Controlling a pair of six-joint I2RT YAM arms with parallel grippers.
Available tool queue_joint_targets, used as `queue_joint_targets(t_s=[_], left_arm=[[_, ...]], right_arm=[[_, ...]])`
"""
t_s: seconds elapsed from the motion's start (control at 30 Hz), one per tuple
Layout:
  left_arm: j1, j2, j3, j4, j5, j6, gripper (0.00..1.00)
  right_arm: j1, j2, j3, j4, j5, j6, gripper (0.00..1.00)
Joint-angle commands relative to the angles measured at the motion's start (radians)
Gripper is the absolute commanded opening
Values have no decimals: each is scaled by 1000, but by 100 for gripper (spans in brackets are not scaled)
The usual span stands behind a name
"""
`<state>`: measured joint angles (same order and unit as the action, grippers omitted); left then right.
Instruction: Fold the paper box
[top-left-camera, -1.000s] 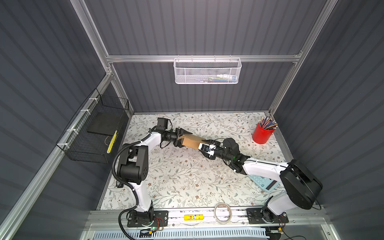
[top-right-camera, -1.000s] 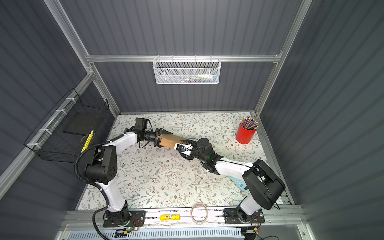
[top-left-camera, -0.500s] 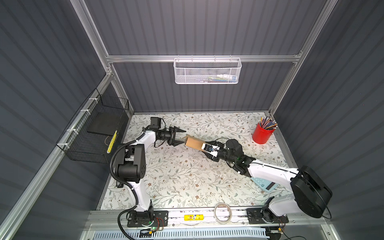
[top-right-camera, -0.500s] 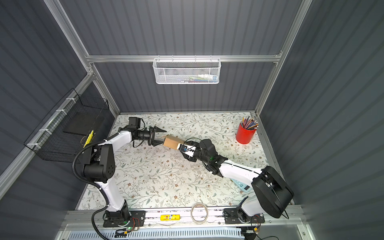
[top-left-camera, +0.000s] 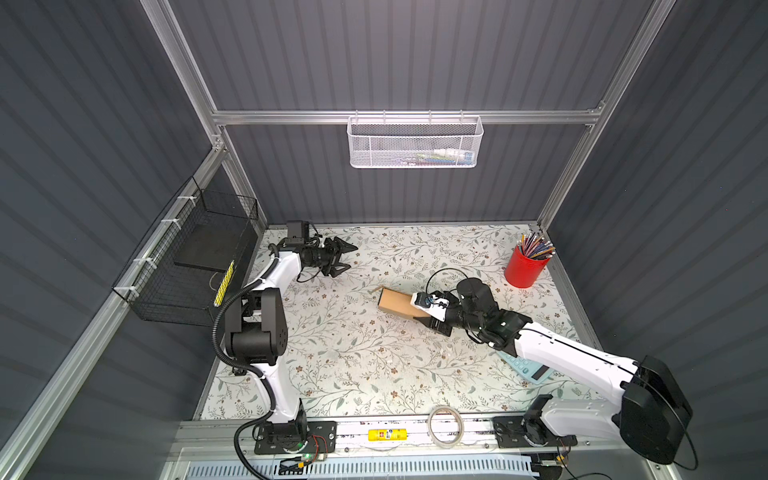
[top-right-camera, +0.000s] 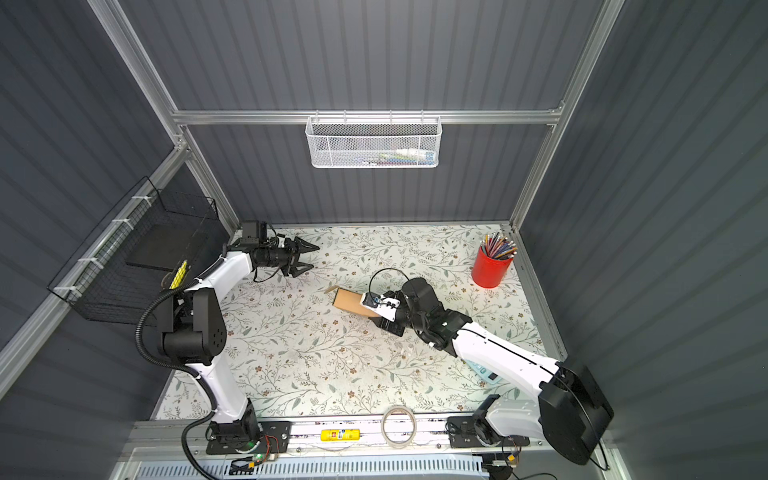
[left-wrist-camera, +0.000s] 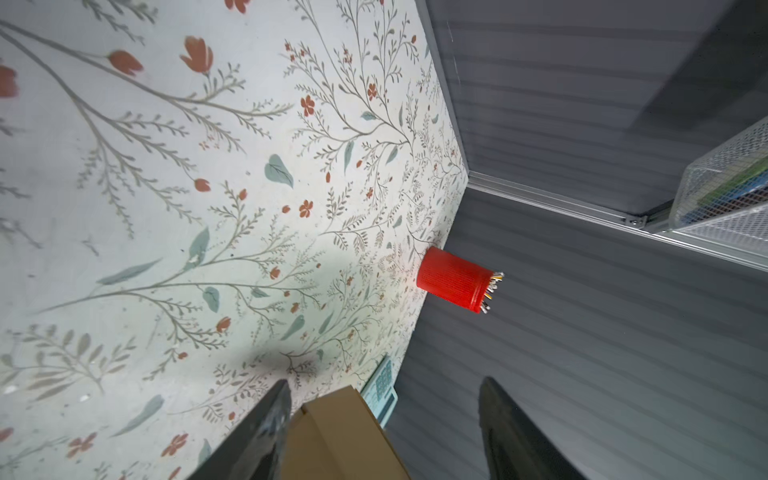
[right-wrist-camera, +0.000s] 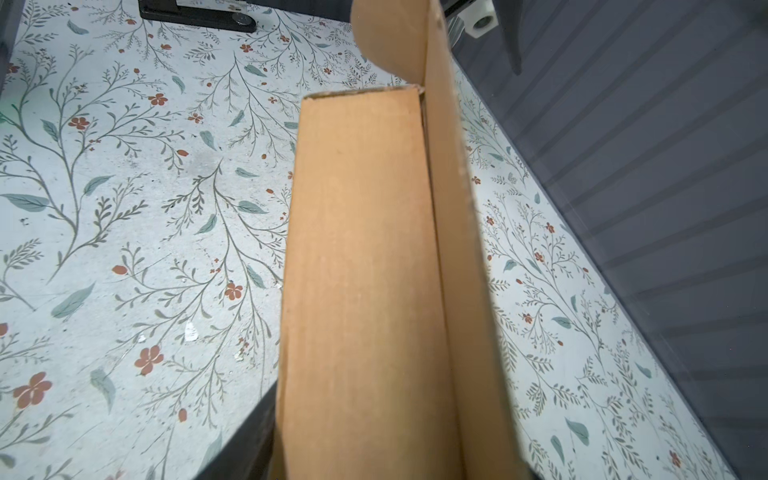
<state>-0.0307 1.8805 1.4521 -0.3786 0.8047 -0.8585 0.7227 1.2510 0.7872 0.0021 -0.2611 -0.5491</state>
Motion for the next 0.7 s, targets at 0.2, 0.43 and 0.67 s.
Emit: queue_joint_targets(t_s=[0.2,0.43,0.67], left_arm=[[8,-197,-147,-26,-181,375,70],[8,-407,-356,103,-124,440,70],[6,-581,-458,89,-65,522,66]], right_arm=[[7,-5,82,-218,-35,43,56],[6,7,121,-274,-64,58,57],[6,48,152,-307,-121,55,56]])
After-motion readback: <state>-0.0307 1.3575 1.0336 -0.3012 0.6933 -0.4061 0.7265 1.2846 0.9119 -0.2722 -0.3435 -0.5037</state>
